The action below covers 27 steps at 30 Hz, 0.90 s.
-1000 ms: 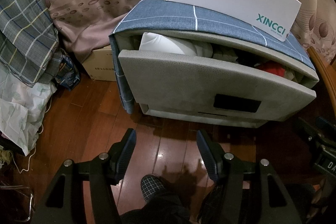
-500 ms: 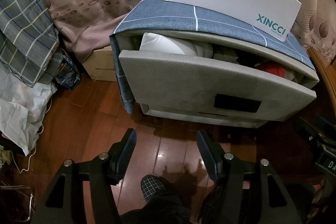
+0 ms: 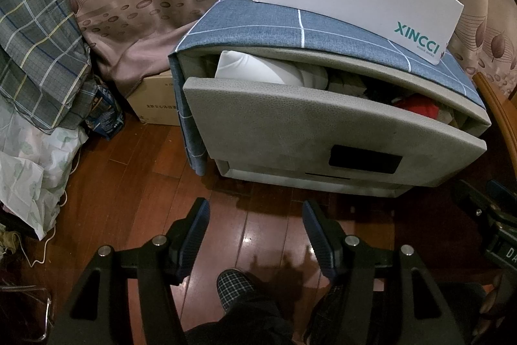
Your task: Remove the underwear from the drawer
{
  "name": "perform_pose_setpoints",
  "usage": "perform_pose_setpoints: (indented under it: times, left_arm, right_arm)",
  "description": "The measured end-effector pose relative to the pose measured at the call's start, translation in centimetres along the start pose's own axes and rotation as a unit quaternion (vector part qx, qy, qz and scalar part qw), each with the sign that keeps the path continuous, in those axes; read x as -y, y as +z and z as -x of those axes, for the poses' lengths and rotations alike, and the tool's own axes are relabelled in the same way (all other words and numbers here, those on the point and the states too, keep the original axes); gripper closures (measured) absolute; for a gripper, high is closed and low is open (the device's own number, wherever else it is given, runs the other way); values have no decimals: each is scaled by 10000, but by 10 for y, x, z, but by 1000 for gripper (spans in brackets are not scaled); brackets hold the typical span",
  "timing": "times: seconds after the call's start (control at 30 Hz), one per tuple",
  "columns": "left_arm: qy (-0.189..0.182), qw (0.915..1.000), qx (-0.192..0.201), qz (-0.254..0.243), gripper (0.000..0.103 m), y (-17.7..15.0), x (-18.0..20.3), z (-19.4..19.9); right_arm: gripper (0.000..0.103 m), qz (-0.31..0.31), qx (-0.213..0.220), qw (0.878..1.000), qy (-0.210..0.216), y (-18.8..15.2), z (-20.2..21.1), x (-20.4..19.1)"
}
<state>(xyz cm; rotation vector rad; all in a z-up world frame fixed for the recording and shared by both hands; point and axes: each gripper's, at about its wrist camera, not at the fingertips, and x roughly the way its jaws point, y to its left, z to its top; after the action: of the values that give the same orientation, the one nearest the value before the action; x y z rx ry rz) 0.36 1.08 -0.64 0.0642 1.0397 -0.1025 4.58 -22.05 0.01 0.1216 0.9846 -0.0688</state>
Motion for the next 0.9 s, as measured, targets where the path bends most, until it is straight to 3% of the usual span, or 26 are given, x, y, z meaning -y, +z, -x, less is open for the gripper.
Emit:
perform_pose_setpoints:
  times: [0.73,0.9]
  left_arm:
    - [-21,10000,20,9,42,1,0,0]
    - [-165,9997,132,86,42,5,-4,4]
  right_arm:
    - [1,-27,23,10000,11,0,1,0]
    - [1,-65,80,9999,18,0,4,2]
